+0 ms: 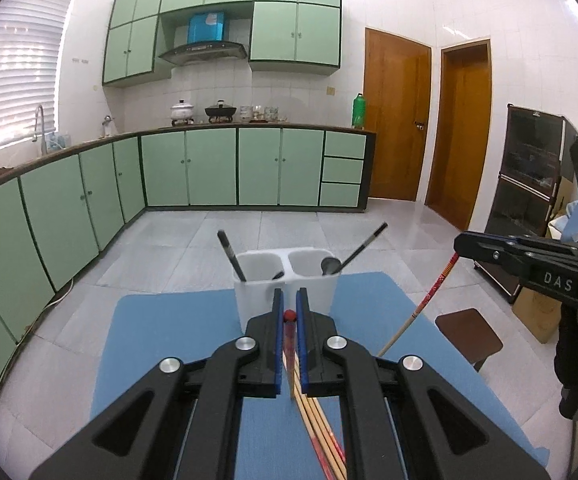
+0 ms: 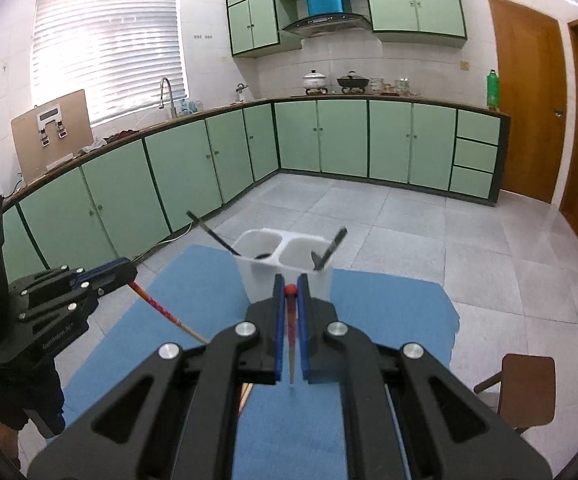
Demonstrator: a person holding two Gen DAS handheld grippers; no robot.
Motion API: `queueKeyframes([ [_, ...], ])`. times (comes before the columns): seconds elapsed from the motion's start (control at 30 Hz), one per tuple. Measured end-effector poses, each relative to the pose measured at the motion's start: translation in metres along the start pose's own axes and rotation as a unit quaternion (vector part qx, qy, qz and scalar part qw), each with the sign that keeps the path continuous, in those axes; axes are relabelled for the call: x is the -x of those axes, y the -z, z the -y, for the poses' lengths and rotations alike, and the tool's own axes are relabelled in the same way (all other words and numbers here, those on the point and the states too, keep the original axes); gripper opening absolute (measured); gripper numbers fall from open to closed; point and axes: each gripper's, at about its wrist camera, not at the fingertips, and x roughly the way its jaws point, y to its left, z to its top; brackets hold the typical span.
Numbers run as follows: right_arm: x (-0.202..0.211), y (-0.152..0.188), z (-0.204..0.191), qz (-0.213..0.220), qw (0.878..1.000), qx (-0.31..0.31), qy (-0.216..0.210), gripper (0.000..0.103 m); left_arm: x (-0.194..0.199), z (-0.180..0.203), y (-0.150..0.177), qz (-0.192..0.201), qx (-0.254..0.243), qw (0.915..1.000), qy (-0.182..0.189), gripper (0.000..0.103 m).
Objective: Organize utensils
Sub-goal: 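Lift both wooden chopsticks toward the white holder, then drop both chopsticks into the holder by opening both tools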
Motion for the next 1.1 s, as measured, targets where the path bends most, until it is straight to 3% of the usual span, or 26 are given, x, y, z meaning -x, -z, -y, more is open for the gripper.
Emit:
queueKeyframes([
  [0.17, 0.005, -0.032, 0.007, 0.017, 1.000, -0.001, -0.025, 0.005, -0.003, -0.005, -0.022, 0.016, -0.002, 0.9998, 0.007, 0.006],
  [0.3, 0.019, -0.065, 0.010, 0.048, 0.998, 0.001, -0.041, 0.005, 0.008, -0.006, -0.050, 0.055, -0.007, 0.9984, 0.011, 0.006],
  [0.5, 0.028, -0.112, 0.017, 0.097, 0.995, 0.016, -0.027, 0.005, 0.025, -0.005, -0.107, 0.134, -0.012, 0.9909, 0.009, 0.006],
  [0.63, 0.007, -0.132, 0.026, 0.104, 0.994, 0.013, -0.016, 0.005, 0.012, -0.003, -0.134, 0.158, -0.019, 0.9872, -0.003, 0.006],
  [0.83, -0.042, -0.133, 0.031, 0.086, 0.996, 0.014, 0.003, 0.005, -0.035, -0.004, -0.131, 0.138, -0.021, 0.9900, -0.020, 0.006],
  [1.03, -0.090, -0.118, 0.034, 0.038, 0.999, 0.001, -0.004, 0.006, -0.093, -0.013, -0.116, 0.074, -0.003, 0.9971, -0.019, 0.007],
  [1.1, -0.093, -0.112, 0.033, 0.034, 0.999, -0.003, -0.005, 0.012, -0.097, -0.015, -0.112, 0.067, -0.001, 0.9975, -0.023, 0.012],
])
